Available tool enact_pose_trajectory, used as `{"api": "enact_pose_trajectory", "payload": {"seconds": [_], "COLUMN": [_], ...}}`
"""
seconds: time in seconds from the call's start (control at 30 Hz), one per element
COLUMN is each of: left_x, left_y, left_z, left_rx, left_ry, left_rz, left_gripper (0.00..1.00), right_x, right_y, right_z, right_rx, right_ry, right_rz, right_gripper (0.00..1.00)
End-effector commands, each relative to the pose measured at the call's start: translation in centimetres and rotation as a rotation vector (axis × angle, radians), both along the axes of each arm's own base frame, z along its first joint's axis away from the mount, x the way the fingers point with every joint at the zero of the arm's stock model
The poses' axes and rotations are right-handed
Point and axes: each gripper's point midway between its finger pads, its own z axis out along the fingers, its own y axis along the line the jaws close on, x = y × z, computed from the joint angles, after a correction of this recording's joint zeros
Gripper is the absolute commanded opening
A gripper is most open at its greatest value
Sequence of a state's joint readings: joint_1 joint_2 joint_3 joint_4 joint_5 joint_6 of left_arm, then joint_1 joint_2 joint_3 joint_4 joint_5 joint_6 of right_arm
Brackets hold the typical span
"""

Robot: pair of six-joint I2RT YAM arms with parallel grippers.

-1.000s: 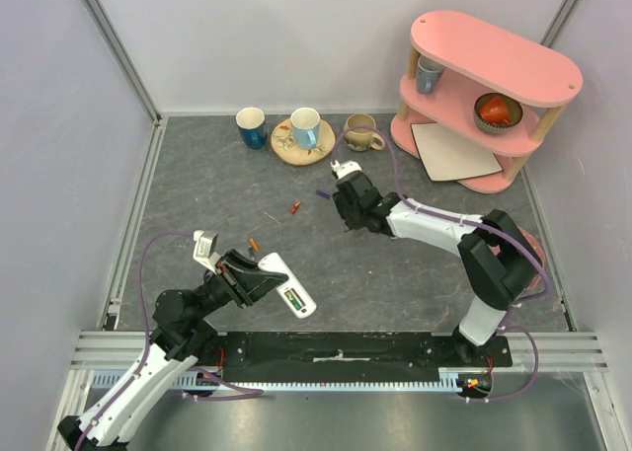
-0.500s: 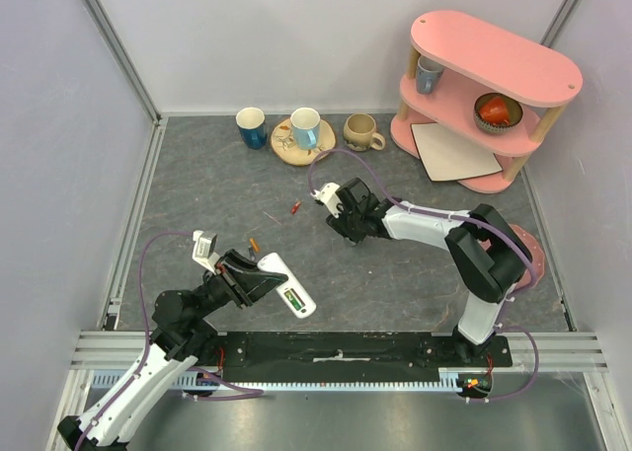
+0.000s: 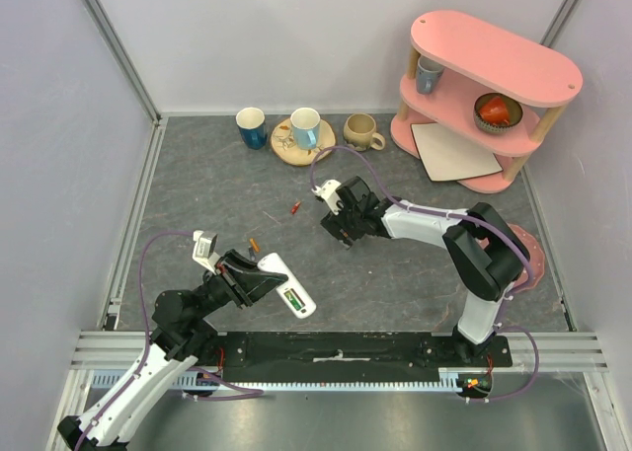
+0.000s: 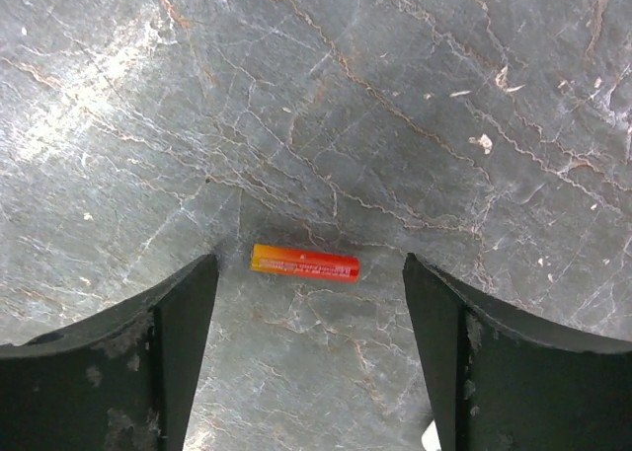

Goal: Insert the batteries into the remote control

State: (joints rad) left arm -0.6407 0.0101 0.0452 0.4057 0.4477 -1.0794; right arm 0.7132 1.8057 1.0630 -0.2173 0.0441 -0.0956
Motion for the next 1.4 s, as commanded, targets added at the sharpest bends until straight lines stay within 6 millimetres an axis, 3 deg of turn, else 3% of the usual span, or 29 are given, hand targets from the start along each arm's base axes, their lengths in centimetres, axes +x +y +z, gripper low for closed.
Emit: {"api": "enact_pose_trajectory", "payload": {"seconds": [0.0, 0.07, 0.2, 0.23, 0.43, 0.7, 1.1, 1.37], "left_x": [0.0, -0.1, -0.1, -0.1, 0.1, 0.0, 0.0, 0.1], "left_y": [-0.1, -0.2, -0.2, -0.2, -0.2, -0.2, -0.3, -0.3], "left_z": [-2.1, -2.1, -2.2, -2.2, -2.5, -2.6, -2.8, -2.8], "left_rx": [-0.003, -0.002, -0.004, -0.004, -0.007, 0.000, 0.005, 0.010], "left_ry": [0.000, 0.001, 0.006, 0.006, 0.020, 0.028, 0.031, 0.030], "left_rz": [-0.013, -0.016, -0.016, -0.016, -0.016, -0.021, -0.020, -0.014], "left_gripper": [0.02, 0.02, 0.02, 0.02, 0.02, 0.02, 0.02, 0.02], "right_x": [-0.8, -0.2, 1.5, 1.9, 1.2, 1.5, 2.4, 1.6], "right_y": [-0.5, -0.5, -0.7, -1.0, -1.3, -0.5, 0.9, 0.6], "right_z": [-0.3, 1.5, 5.1, 6.1, 6.2, 4.2, 1.9, 0.2], "right_rx": [-0.001, 0.032, 0.184, 0.256, 0.480, 0.452, 0.375, 0.306], "right_ry": [0.037, -0.008, -0.079, -0.087, -0.022, -0.023, 0.014, 0.049], "right_rz": [-0.048, -0.097, -0.380, -0.531, -0.981, -1.116, -1.122, -1.096], "right_gripper": [0.85, 0.86, 0.84, 0.83, 0.75, 0.70, 0.61, 0.53]}}
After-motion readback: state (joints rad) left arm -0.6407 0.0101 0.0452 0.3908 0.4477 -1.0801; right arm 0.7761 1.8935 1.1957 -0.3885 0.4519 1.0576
